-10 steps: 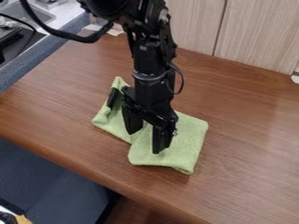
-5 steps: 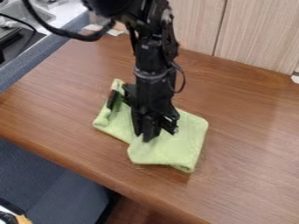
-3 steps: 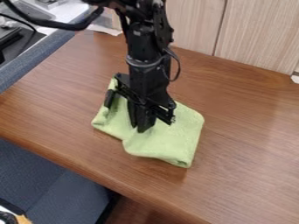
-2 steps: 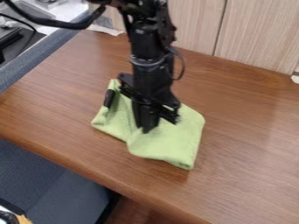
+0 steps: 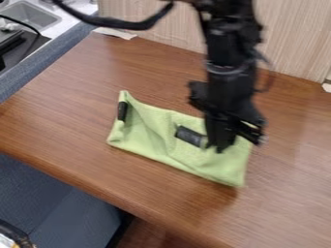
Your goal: Unfold the cloth from top left to bottom right
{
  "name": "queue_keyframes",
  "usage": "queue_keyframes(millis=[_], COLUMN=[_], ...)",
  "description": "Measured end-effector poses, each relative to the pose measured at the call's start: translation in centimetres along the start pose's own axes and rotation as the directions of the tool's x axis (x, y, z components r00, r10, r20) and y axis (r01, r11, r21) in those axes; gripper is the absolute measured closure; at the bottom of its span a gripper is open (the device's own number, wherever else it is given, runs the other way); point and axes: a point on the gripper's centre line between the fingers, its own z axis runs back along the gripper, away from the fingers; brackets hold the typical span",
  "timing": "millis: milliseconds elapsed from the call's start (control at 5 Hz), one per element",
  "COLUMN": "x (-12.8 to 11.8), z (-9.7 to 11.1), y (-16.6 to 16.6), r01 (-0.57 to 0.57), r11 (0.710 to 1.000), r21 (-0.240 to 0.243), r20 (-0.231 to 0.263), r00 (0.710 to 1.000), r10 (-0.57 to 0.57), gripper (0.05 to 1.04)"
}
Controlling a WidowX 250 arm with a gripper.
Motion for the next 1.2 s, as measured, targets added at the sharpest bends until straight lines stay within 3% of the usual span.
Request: queue_keyframes(millis=[200, 600, 800, 1200], x=[0.5, 0.5, 0.1, -0.3], z=[-0.4, -4.9, -5.8, -6.0], y=[-2.6, -5.3, -5.7, -5.9], r01=[0.040, 0.090, 0.098, 0.099], r11=[0.999, 0.996, 0.994, 0.994], r21=[0.007, 0.029, 0.047, 0.052], r20=[0.016, -0.031, -0.052, -0.066], r00=[0.999, 0.996, 0.994, 0.993], r10=[-0.040, -0.089, -0.095, -0.095], gripper=[1.023, 1.008, 0.859, 0.268])
